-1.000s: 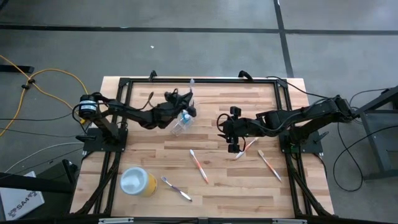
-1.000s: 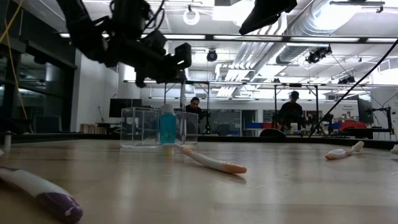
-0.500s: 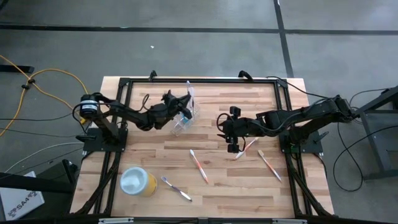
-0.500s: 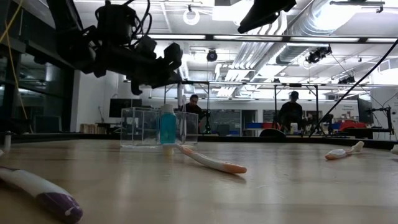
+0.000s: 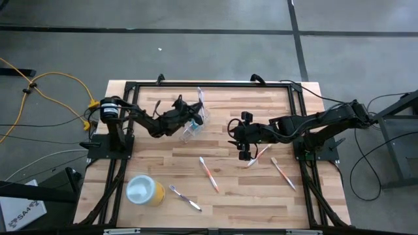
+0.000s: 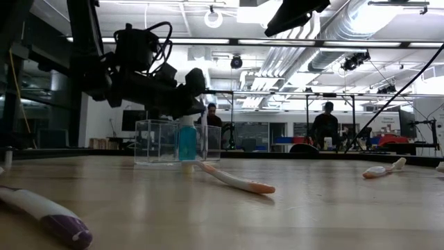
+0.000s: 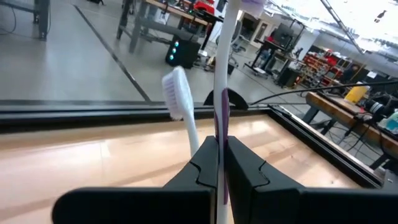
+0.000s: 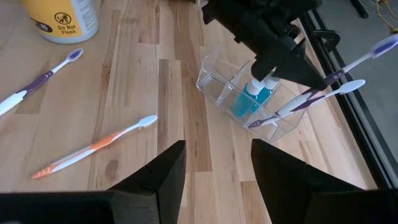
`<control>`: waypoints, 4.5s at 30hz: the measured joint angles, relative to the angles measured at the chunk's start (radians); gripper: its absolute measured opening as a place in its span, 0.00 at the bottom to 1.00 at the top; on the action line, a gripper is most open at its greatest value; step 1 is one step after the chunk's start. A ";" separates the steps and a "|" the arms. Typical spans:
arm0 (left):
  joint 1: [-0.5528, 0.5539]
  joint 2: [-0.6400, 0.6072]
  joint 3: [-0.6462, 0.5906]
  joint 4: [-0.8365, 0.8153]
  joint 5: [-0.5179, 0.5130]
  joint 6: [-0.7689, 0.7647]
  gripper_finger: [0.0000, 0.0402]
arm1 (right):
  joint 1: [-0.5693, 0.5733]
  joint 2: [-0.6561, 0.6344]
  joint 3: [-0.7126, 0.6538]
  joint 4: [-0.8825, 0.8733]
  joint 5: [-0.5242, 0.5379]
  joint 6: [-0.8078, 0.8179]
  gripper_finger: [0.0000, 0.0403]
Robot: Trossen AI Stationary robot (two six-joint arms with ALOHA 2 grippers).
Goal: Pick & Place toothbrushing station
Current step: Put the top violet toothbrush into the transparent organizer, then put the violet toothbrush into the transparent organizer
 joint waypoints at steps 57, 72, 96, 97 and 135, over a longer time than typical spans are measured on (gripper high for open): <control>0.099 -0.028 0.001 -0.106 0.410 0.057 0.12 | 0.000 0.000 0.000 -0.001 -0.019 0.015 0.43; 0.101 -0.038 0.001 -0.097 0.409 0.088 0.19 | 0.000 0.000 0.000 -0.001 -0.019 0.015 0.43; -0.003 -0.587 0.000 -0.797 0.570 0.213 0.19 | 0.000 0.000 0.000 -0.015 -0.020 0.019 0.43; -0.023 -0.622 0.000 -0.859 0.571 0.237 0.19 | 0.000 0.000 0.000 -0.015 -0.020 0.019 0.43; -0.245 -0.805 0.094 -1.396 0.885 0.543 0.19 | 0.015 0.065 0.000 0.051 -0.173 0.151 0.43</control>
